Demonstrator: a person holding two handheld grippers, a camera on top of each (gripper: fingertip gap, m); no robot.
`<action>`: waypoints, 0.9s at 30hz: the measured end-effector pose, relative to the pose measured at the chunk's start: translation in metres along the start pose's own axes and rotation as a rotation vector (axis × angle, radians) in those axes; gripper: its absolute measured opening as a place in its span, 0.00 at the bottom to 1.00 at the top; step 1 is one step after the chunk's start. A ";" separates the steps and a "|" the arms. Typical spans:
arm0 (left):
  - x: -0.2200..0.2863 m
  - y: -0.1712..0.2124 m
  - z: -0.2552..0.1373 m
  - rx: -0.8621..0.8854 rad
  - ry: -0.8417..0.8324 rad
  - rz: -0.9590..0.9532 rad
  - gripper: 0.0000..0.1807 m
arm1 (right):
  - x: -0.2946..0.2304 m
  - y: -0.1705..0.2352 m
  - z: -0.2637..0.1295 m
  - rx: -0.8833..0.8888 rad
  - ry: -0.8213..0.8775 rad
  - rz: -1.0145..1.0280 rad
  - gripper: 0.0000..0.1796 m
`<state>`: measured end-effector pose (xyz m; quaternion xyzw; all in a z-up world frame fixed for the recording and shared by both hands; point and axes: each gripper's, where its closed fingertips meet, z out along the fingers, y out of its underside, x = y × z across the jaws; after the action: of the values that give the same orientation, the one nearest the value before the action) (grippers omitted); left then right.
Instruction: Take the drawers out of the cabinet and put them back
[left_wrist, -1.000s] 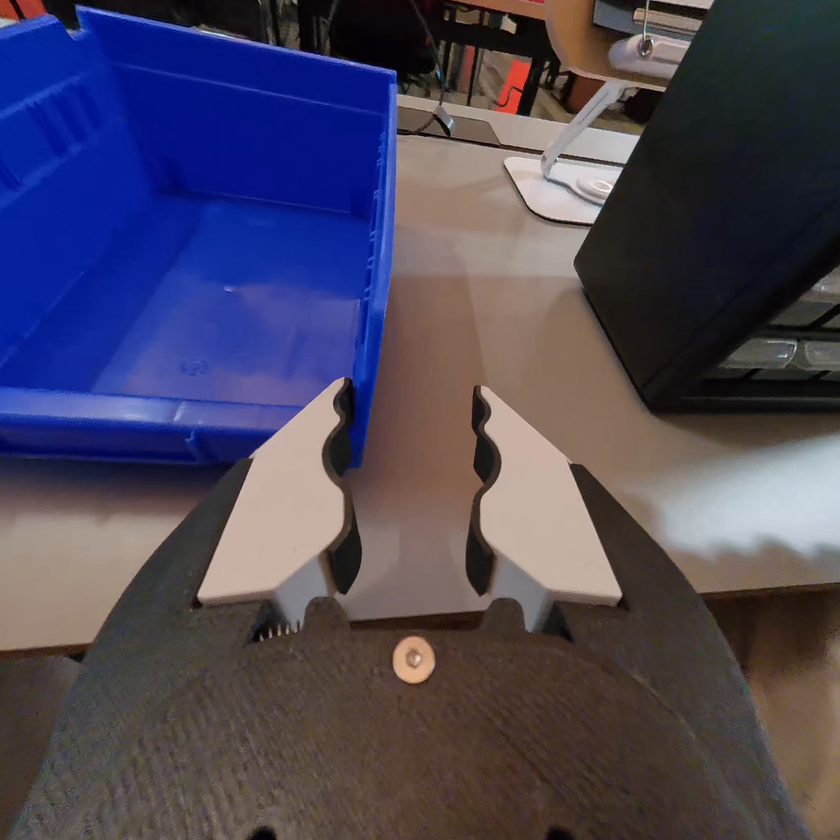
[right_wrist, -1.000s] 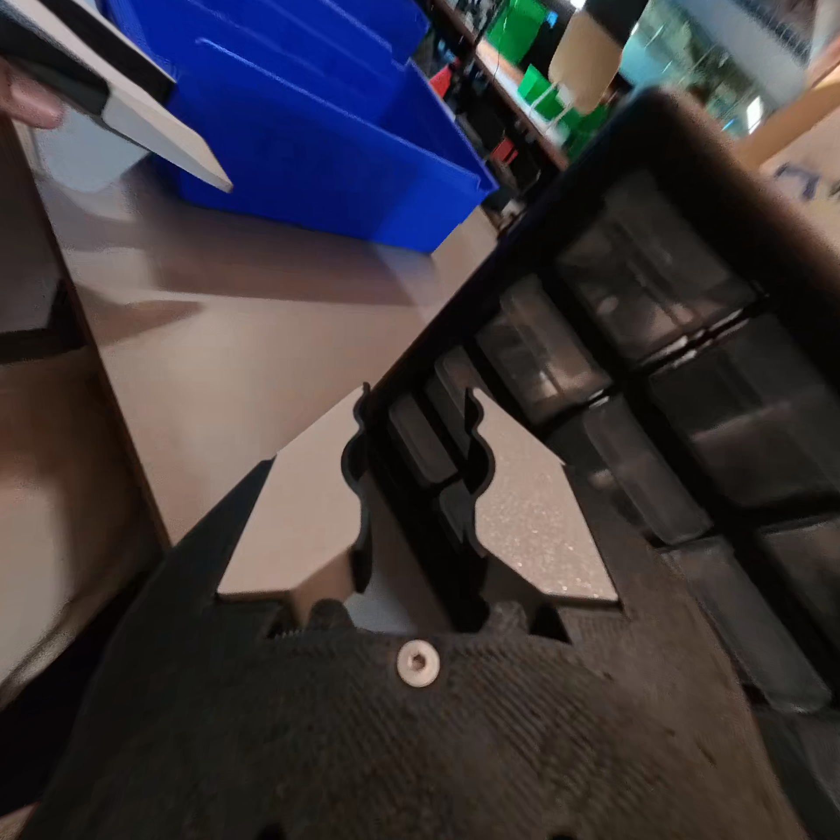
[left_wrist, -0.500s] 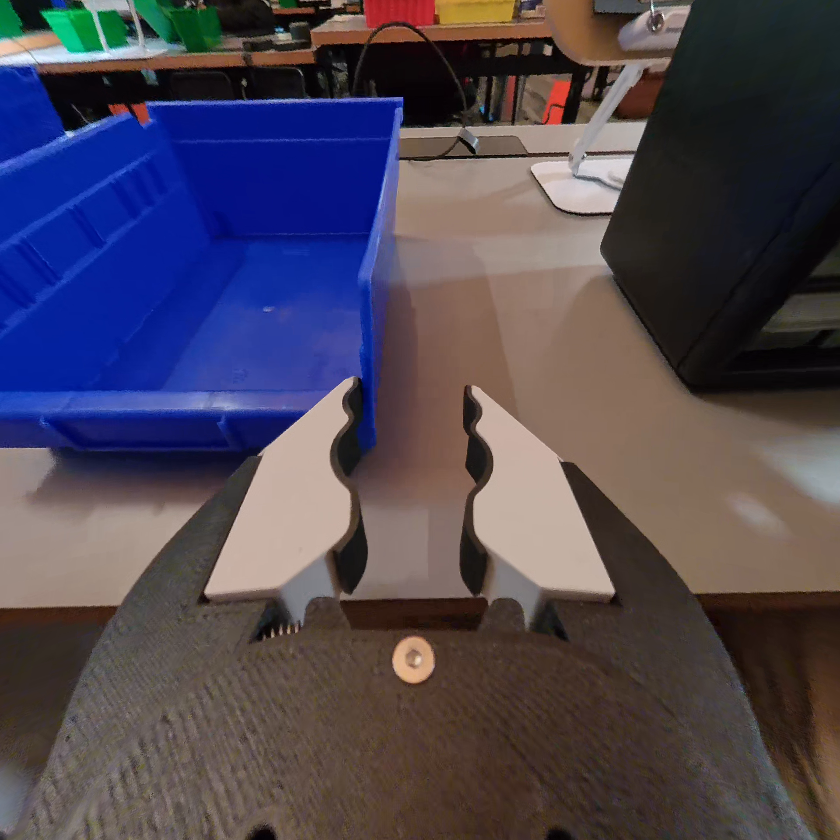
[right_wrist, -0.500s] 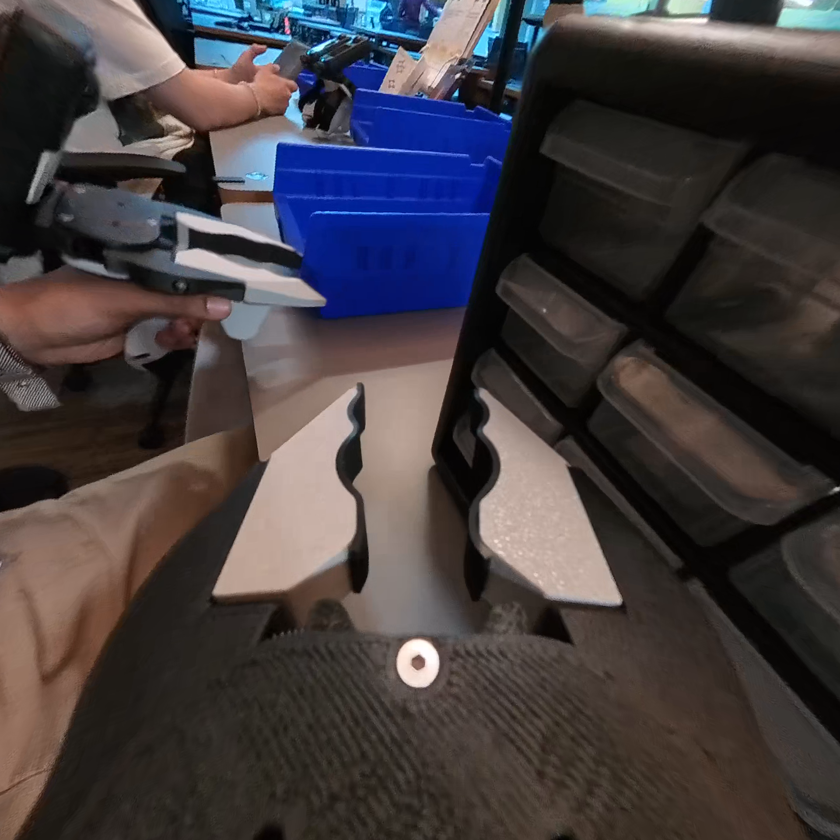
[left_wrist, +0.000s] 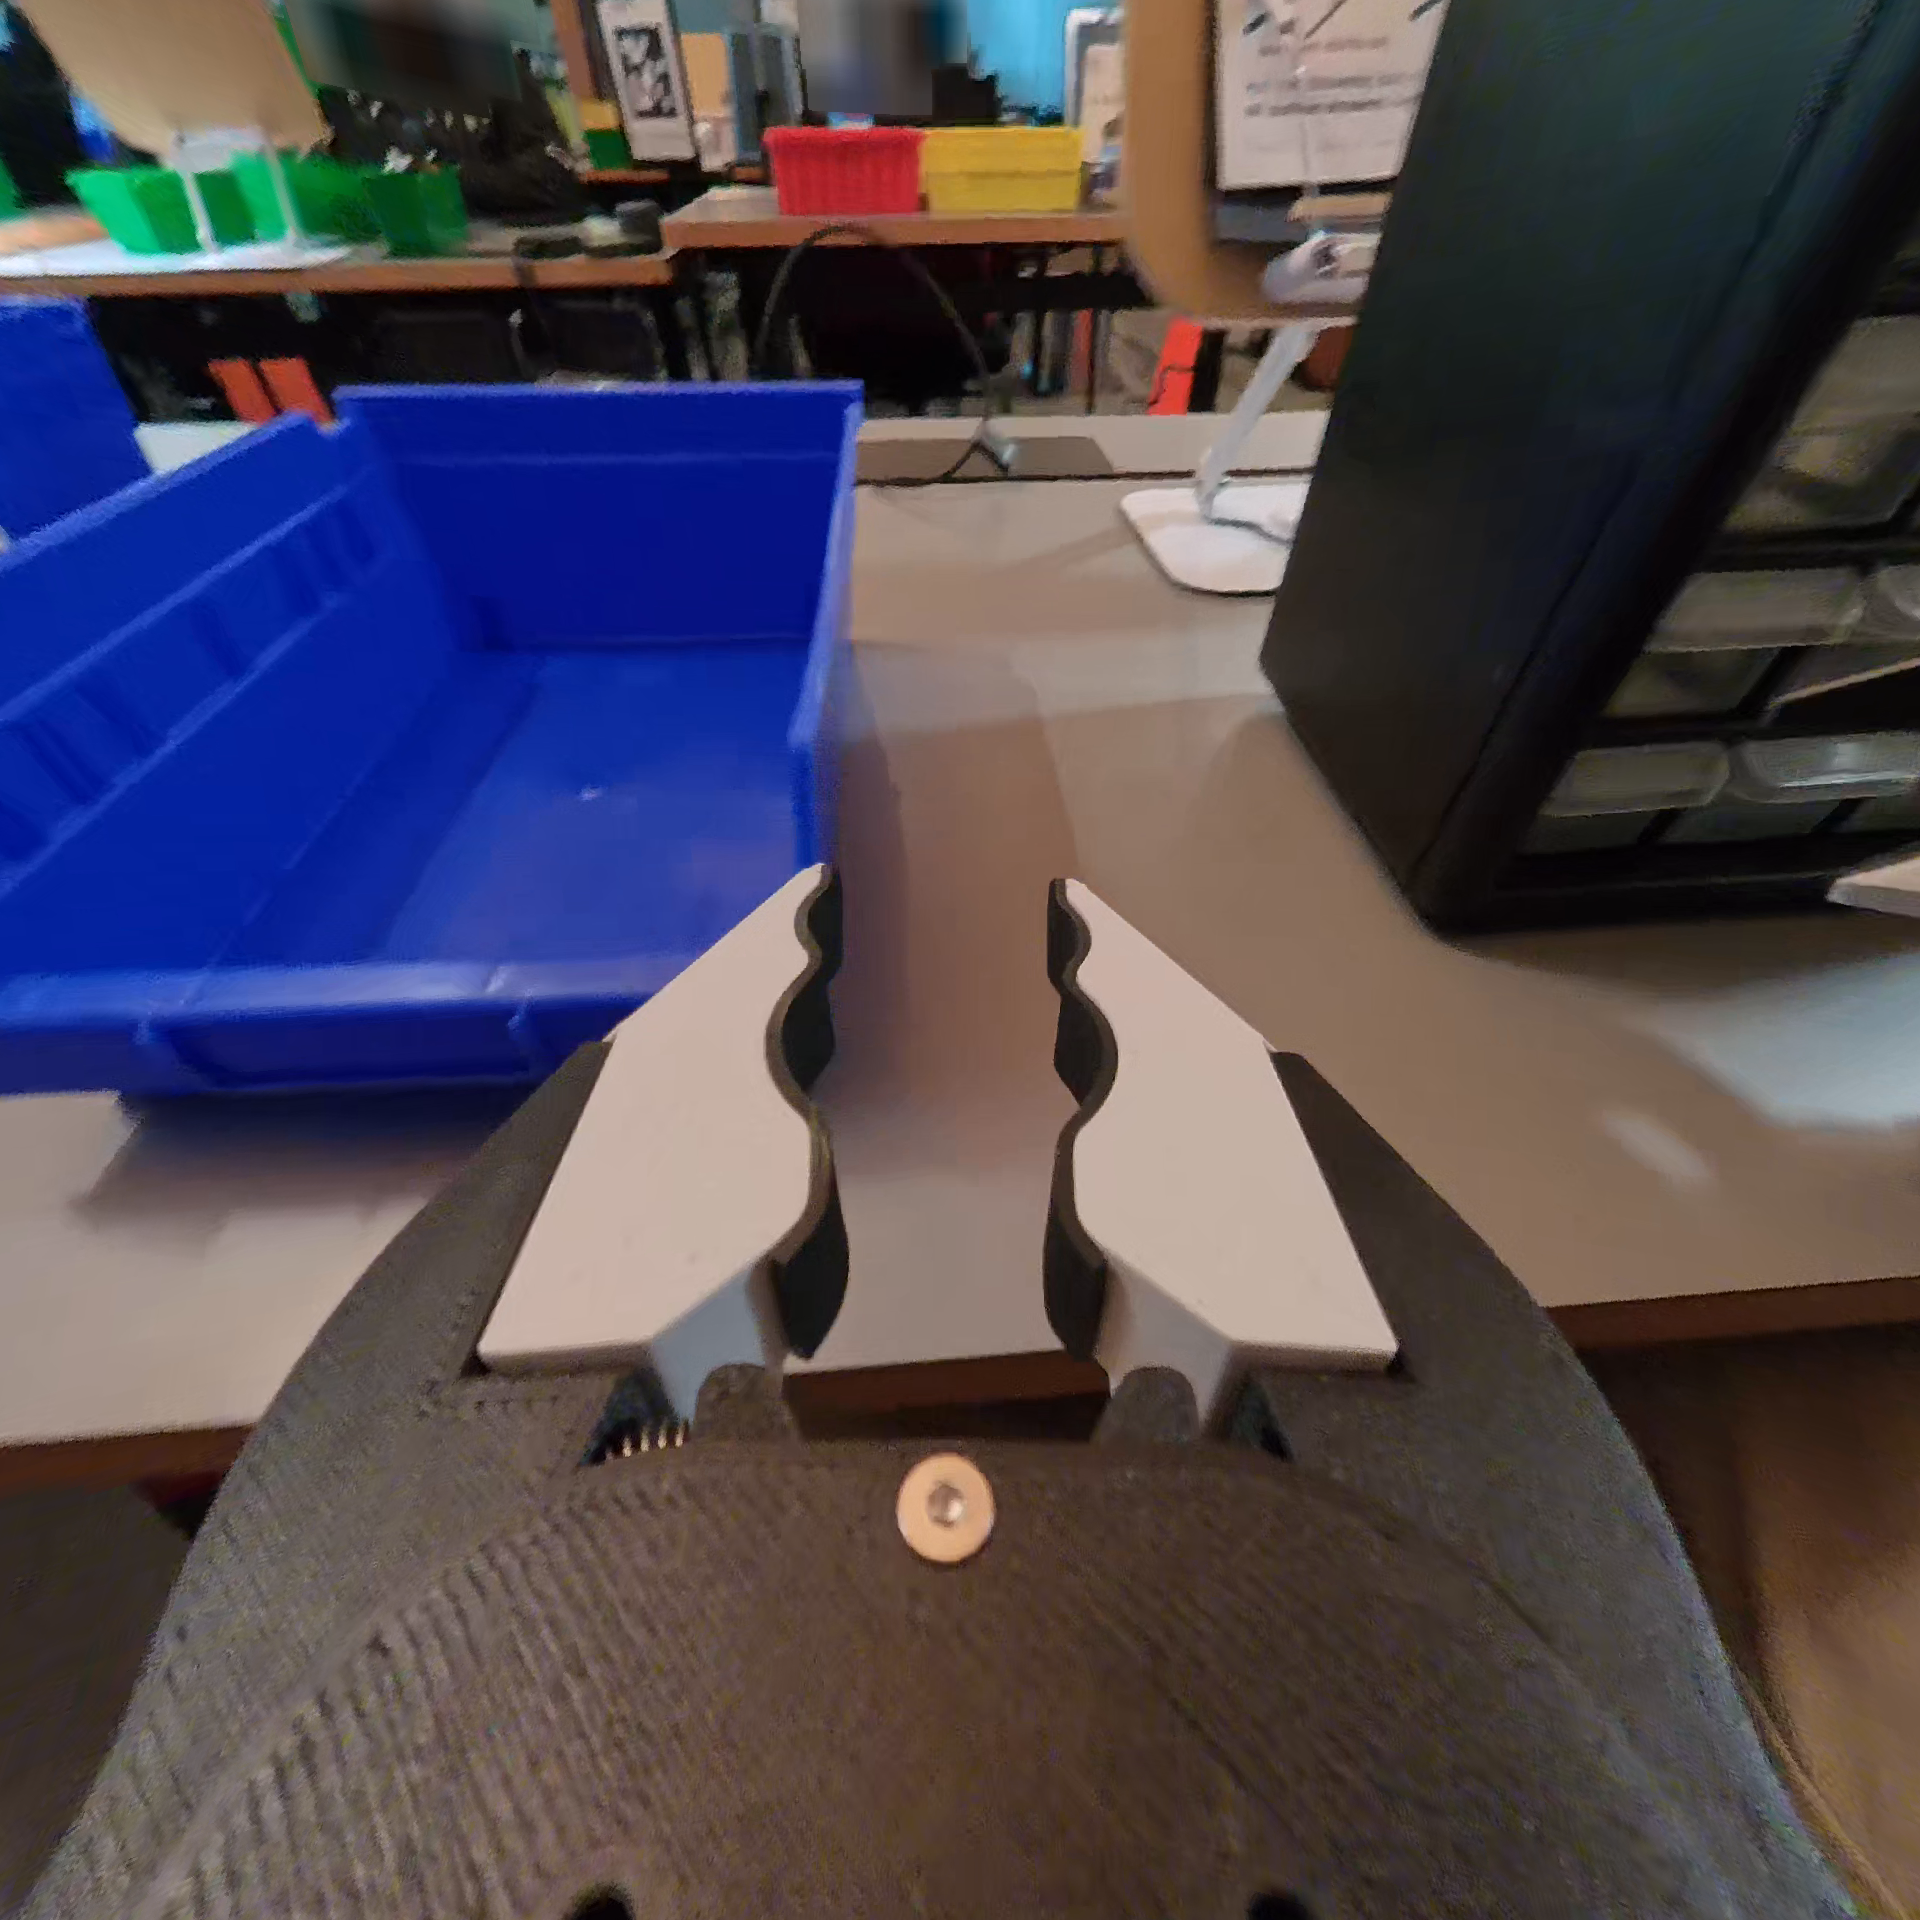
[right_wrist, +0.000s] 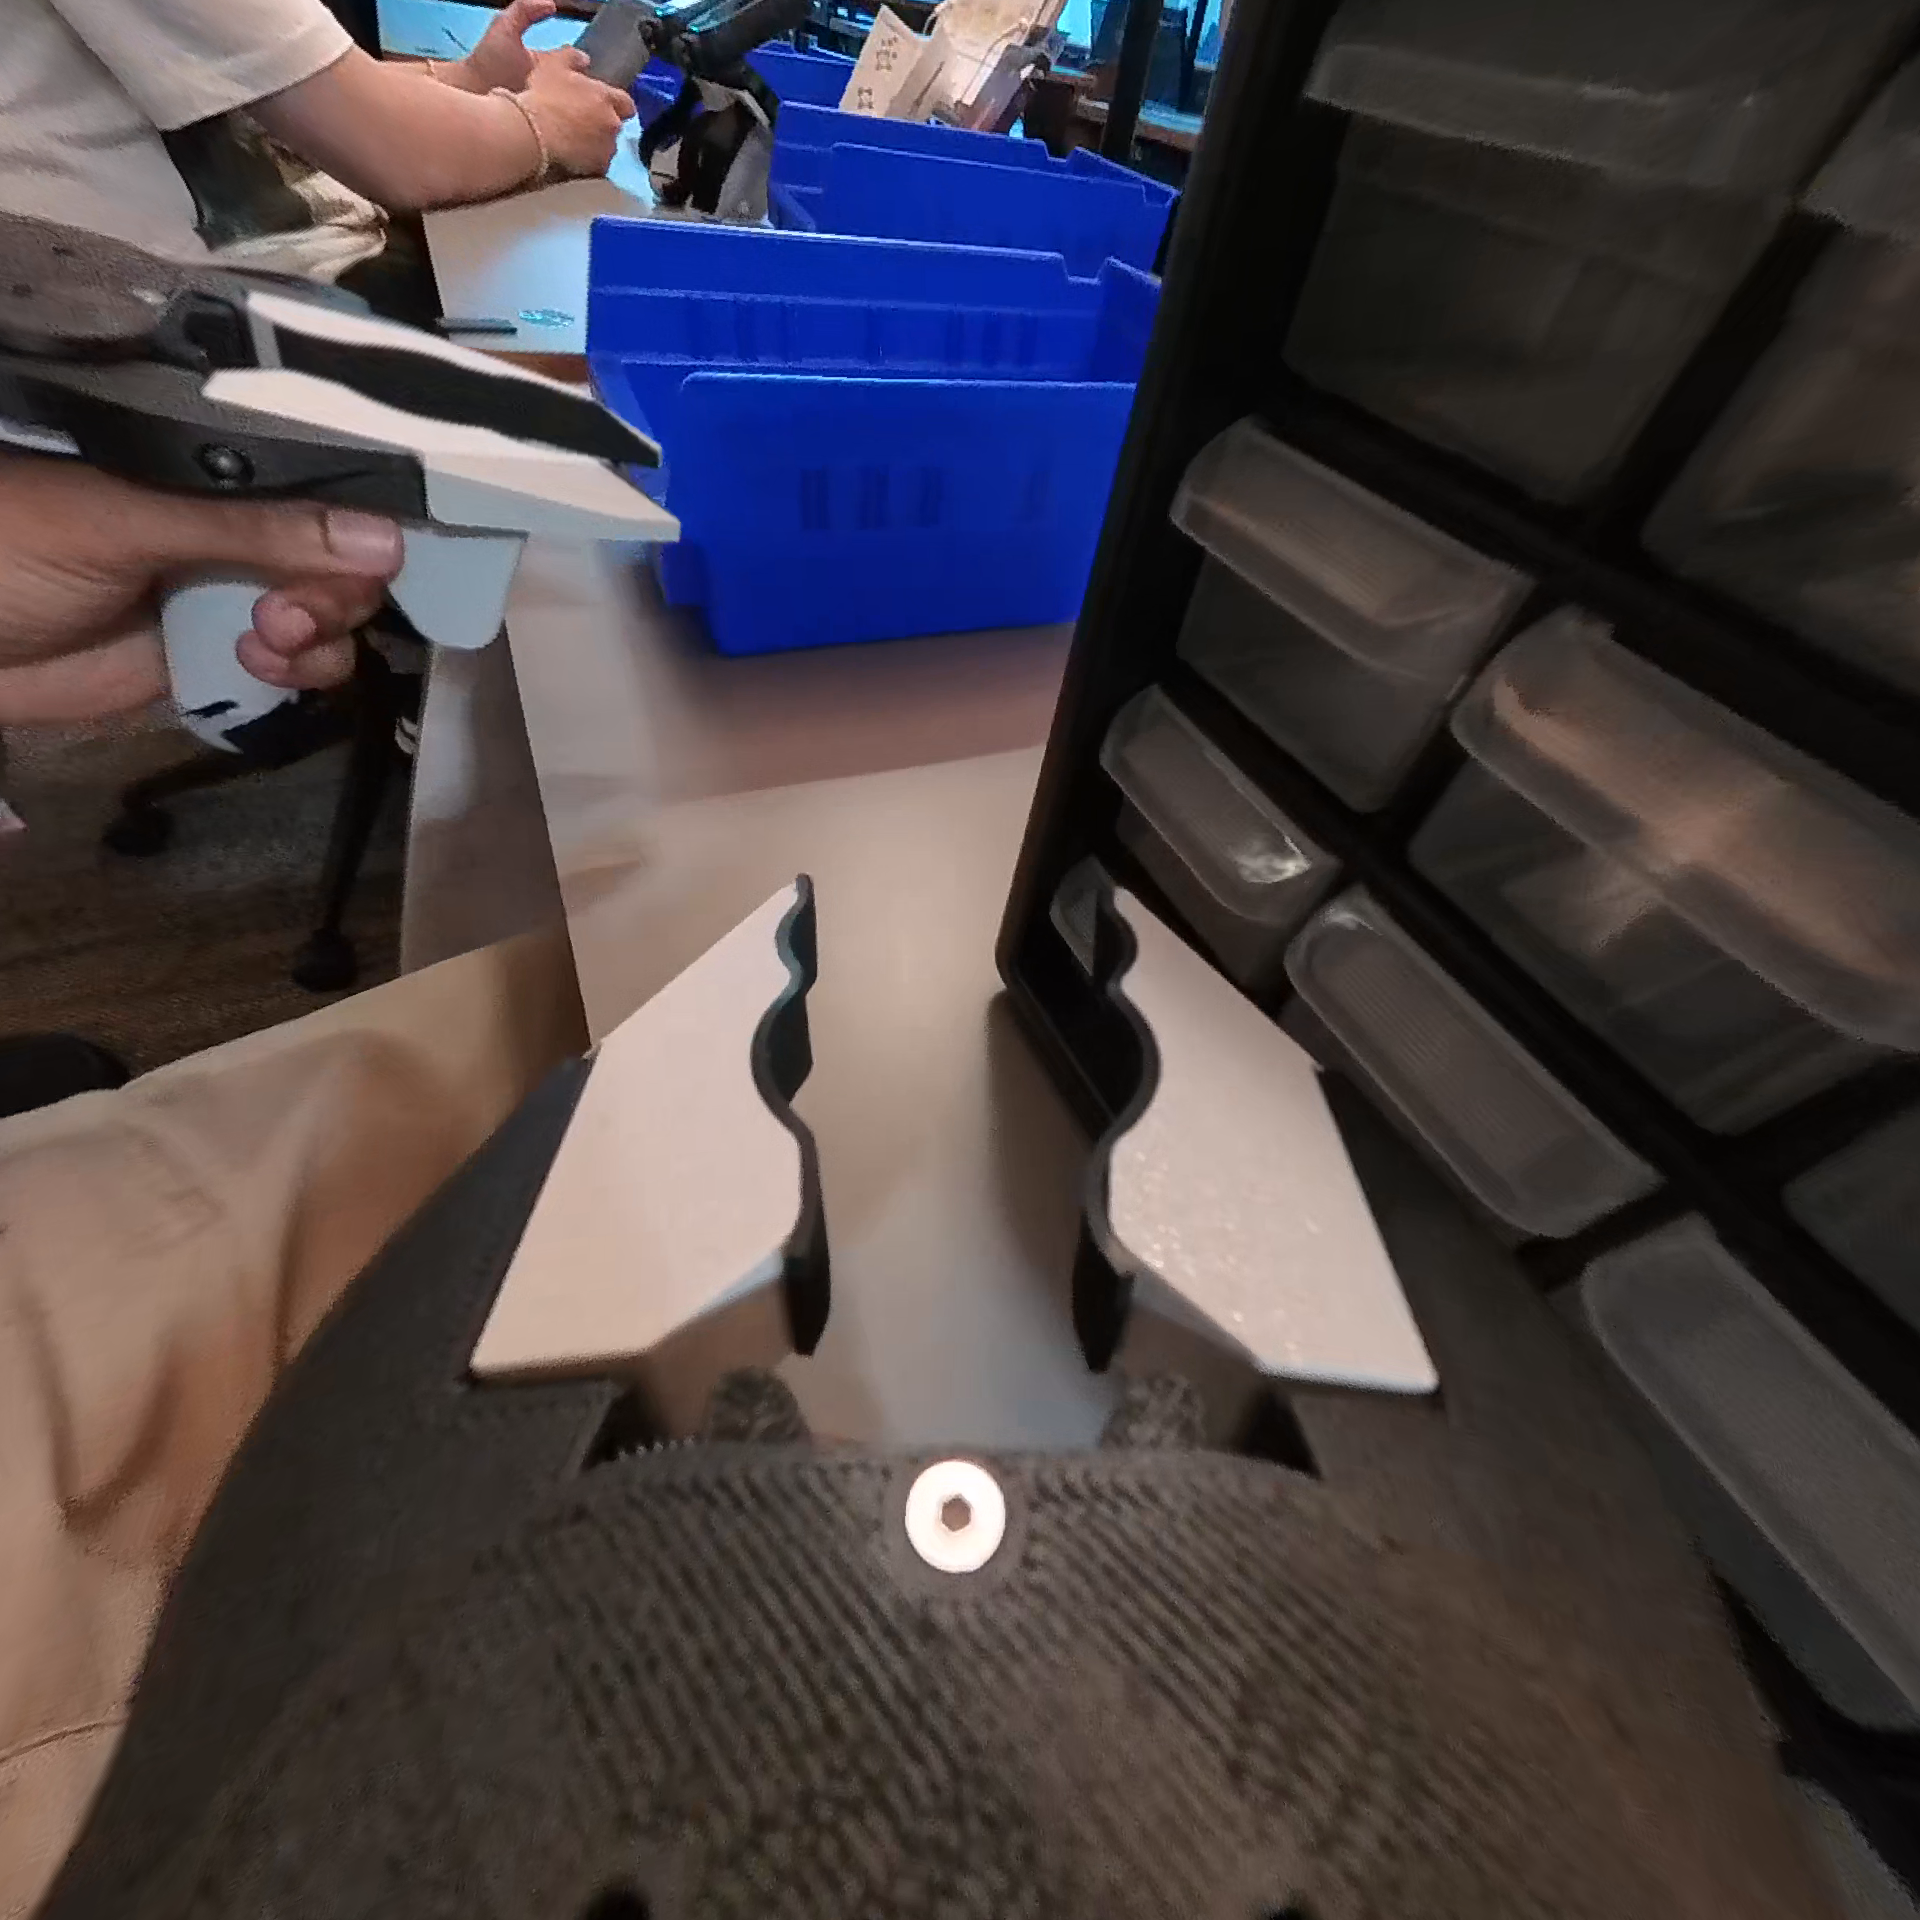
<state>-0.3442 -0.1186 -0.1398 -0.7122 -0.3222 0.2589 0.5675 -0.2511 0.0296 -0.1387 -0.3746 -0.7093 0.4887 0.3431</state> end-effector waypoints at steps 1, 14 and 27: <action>0.008 -0.004 0.001 0.018 0.028 0.010 0.20 | 0.001 0.000 -0.002 0.005 0.003 -0.011 0.30; 0.074 -0.014 0.030 0.037 0.230 0.100 0.21 | 0.015 0.017 -0.028 0.003 0.092 0.003 0.27; 0.097 -0.019 0.048 0.030 0.326 0.040 0.21 | 0.032 0.030 -0.048 -0.017 0.174 0.020 0.26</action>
<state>-0.3190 -0.0121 -0.1324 -0.7423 -0.2078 0.1561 0.6176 -0.2194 0.0853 -0.1492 -0.4256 -0.6773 0.4516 0.3951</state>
